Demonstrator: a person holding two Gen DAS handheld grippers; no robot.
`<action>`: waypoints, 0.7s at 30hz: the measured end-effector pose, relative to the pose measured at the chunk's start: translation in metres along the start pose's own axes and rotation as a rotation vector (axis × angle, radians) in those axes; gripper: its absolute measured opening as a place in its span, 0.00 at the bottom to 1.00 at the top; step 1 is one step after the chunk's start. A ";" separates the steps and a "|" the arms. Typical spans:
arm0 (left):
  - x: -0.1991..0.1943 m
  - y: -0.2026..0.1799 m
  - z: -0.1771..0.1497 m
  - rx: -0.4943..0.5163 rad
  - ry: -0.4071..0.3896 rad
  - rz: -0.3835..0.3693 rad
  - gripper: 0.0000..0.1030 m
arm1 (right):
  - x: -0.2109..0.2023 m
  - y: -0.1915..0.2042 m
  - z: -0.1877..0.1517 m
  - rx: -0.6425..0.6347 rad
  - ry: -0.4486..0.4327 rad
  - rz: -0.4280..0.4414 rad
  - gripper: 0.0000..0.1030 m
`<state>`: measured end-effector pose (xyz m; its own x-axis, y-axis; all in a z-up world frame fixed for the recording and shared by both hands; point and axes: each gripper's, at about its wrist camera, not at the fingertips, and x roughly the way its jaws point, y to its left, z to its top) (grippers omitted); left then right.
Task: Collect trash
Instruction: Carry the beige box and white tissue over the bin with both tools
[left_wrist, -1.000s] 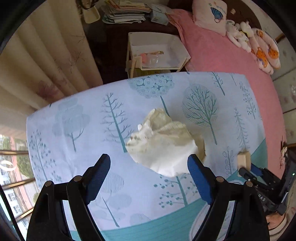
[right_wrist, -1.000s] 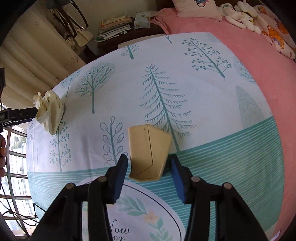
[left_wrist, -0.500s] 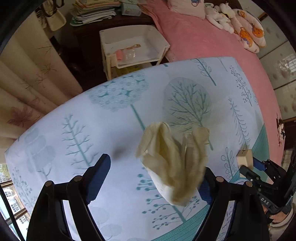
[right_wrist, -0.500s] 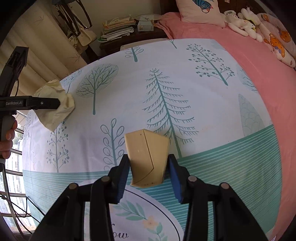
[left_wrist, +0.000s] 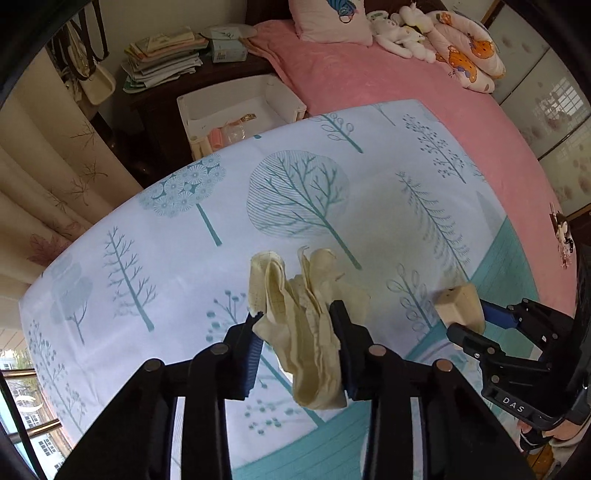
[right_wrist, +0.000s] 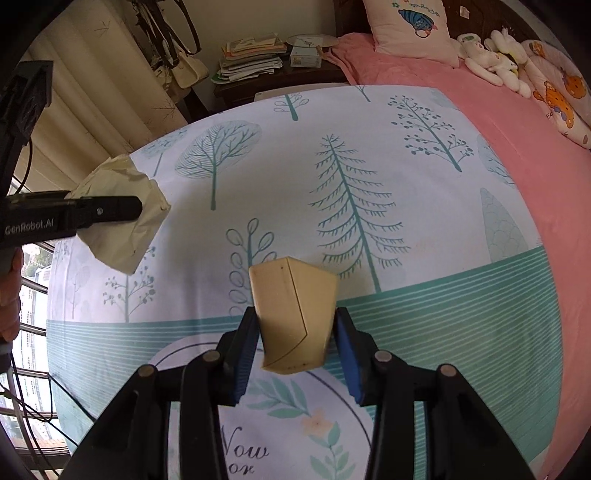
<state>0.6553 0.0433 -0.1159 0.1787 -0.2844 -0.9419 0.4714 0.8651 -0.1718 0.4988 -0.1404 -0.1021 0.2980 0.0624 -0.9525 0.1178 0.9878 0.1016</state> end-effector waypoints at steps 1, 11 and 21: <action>-0.005 -0.002 -0.004 -0.001 -0.006 0.004 0.32 | -0.003 0.001 -0.002 0.000 -0.004 0.006 0.40; -0.083 -0.052 -0.074 -0.019 -0.100 0.018 0.30 | -0.057 0.008 -0.042 -0.002 -0.059 0.072 0.40; -0.149 -0.111 -0.178 -0.168 -0.184 0.055 0.29 | -0.140 -0.007 -0.127 -0.028 -0.124 0.175 0.40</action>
<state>0.4224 0.0631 -0.0074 0.3615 -0.2925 -0.8853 0.3094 0.9333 -0.1821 0.3360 -0.1384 -0.0062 0.4257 0.2170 -0.8784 0.0278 0.9672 0.2524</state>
